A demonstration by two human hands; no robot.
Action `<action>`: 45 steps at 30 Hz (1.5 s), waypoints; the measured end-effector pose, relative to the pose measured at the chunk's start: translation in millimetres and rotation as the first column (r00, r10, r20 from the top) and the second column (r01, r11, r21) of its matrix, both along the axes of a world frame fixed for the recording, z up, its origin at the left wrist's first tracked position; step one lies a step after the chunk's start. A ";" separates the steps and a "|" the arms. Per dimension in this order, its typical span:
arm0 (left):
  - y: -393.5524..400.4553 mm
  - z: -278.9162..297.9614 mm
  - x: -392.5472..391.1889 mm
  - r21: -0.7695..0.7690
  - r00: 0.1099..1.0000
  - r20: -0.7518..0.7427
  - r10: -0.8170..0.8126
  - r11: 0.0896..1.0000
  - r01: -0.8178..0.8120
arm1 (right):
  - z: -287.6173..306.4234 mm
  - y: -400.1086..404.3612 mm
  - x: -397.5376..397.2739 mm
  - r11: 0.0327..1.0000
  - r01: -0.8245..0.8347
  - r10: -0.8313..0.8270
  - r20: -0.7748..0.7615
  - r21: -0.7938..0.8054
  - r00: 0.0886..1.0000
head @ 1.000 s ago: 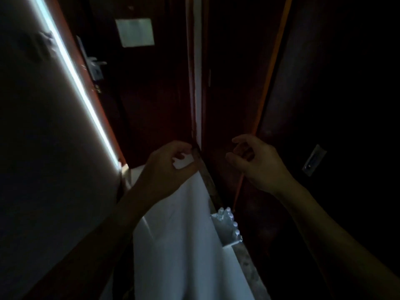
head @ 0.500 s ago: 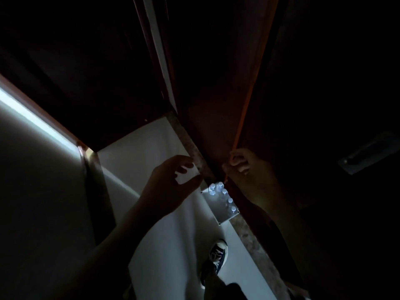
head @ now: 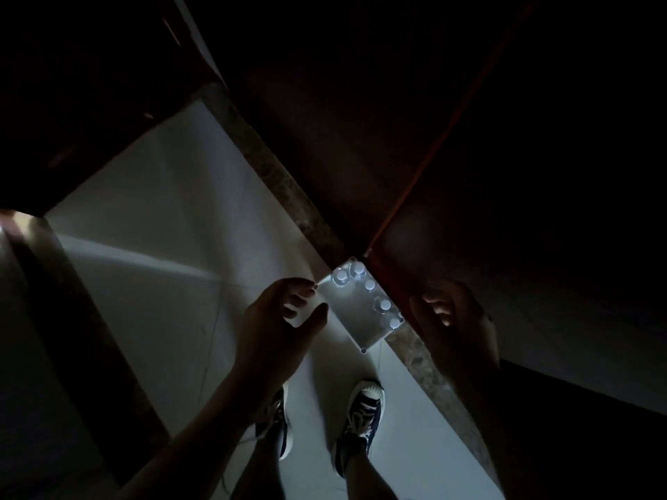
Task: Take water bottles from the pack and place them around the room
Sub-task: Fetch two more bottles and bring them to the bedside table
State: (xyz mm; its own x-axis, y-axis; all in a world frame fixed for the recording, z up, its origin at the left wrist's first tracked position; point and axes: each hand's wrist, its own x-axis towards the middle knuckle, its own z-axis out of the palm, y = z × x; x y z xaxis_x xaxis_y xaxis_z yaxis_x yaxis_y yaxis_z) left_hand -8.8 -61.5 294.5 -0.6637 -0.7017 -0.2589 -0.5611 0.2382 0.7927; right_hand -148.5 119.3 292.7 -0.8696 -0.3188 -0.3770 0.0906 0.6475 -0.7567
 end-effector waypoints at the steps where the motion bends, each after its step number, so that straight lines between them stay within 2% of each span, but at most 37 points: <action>1: -3.6 -36.2 -4.6 0.013 1.000 0.018 -0.015 1.000 0.015 | -32.7 3.5 1.3 0.999 0.047 -0.047 0.007 0.027 0.999; 6: -21.4 -232.0 -31.1 0.036 0.979 0.136 -0.151 0.988 0.147 | -214.4 25.9 23.4 0.952 0.270 -0.277 0.031 0.146 0.960; 10: -29.4 -384.0 -50.9 0.036 0.956 0.158 -0.248 0.969 0.245 | -360.3 41.9 44.5 0.927 0.295 -0.328 0.119 0.231 0.937; 13: -31.0 -473.5 -64.7 0.023 0.951 0.120 -0.286 0.958 0.285 | -450.7 45.6 49.5 0.922 0.334 -0.357 0.102 0.195 0.928; 17: -36.5 -559.0 -81.1 -0.037 0.932 0.049 -0.360 0.932 0.362 | -531.3 45.0 51.8 0.883 0.449 -0.453 0.000 0.139 0.891; 22: -44.4 -588.3 -91.1 -0.172 0.946 0.069 -0.315 0.931 0.323 | -570.2 44.7 49.3 0.839 0.519 -0.521 -0.032 0.164 0.853; 27: -41.5 -548.8 -86.1 -0.197 0.955 0.037 -0.295 0.935 0.296 | -540.1 37.0 50.6 0.829 0.528 -0.531 -0.039 0.182 0.847; 32: -45.3 -439.3 -69.1 -0.106 0.947 0.022 -0.321 0.941 0.321 | -430.5 15.9 47.4 0.864 0.492 -0.492 -0.034 0.104 0.870; 35: -52.1 -338.5 -64.8 -0.004 0.954 -0.059 -0.295 0.956 0.295 | -335.0 -4.7 28.5 0.905 0.425 -0.424 0.017 -0.026 0.905; 40: -76.7 -143.6 -78.7 0.125 0.918 -0.296 -0.265 0.942 0.312 | -154.2 -54.6 -21.6 0.938 0.229 -0.222 0.057 -0.259 0.973; 42: -89.9 -59.3 -85.7 0.201 0.895 -0.377 -0.237 0.922 0.330 | -74.5 -74.6 -35.2 0.900 0.177 -0.164 0.067 -0.399 0.984; 45: -108.5 70.1 -90.3 0.289 0.853 -0.493 -0.173 0.892 0.348 | 53.4 -100.7 -49.5 0.783 0.138 -0.094 0.104 -0.606 0.990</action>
